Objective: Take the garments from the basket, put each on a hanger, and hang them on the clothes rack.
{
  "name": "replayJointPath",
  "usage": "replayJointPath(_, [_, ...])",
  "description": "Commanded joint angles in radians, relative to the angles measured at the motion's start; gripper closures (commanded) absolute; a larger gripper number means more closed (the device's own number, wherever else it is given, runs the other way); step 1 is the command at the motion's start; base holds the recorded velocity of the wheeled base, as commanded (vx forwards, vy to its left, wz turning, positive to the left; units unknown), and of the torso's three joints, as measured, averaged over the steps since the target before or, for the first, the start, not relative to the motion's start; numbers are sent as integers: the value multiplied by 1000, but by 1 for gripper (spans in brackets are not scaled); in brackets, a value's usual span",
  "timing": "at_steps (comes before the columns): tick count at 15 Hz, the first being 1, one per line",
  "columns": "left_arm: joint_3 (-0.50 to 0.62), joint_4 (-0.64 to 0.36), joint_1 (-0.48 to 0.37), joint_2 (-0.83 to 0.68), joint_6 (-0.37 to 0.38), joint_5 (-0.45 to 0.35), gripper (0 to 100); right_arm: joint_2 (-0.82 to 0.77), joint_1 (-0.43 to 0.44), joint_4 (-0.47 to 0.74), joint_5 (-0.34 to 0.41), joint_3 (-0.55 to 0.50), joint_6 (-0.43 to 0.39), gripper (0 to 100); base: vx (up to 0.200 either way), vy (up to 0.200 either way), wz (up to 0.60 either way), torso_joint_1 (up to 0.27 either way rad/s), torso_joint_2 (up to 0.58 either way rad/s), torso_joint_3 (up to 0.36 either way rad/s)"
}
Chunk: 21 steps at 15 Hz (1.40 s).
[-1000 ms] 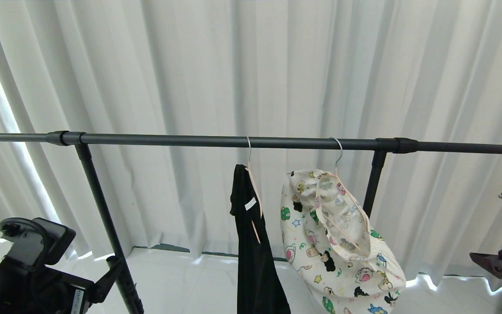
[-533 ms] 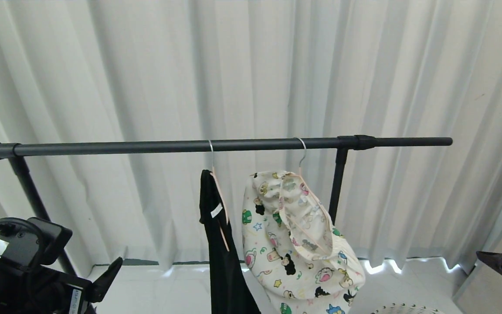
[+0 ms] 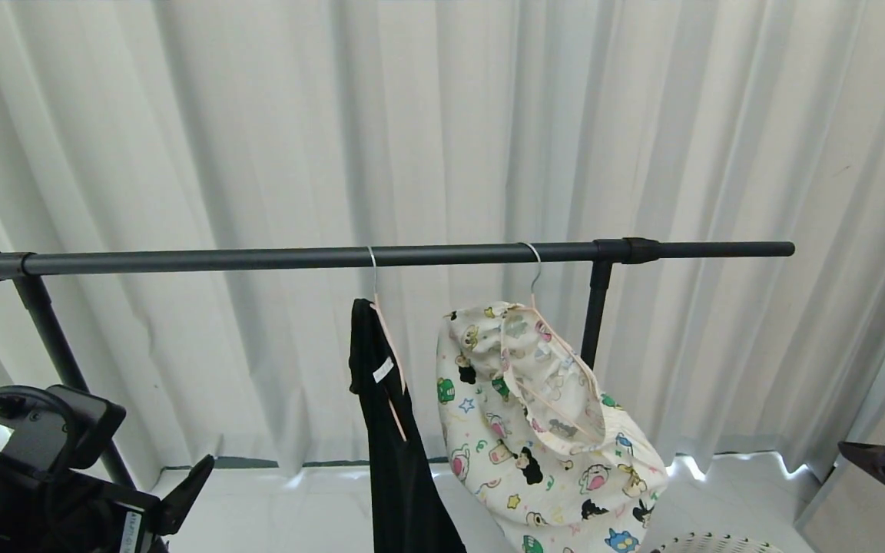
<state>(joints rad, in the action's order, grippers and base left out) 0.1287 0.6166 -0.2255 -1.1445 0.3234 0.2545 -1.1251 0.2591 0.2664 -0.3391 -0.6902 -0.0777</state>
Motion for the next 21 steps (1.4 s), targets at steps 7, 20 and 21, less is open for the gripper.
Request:
replayJointPath(7, [0,0,0,5,5,0,0,11,0,-24,-1,1,1,0,-200,0,0,4,0,4])
replayJointPath(20, [-4,0,0,22,8,0,0,21,-9,-24,-1,3,-1,0,-200,0,0,1,4,2])
replayJointPath(21, [-4,0,0,22,8,0,0,21,-8,-24,-1,3,1,0,0,0,0,0,0,0])
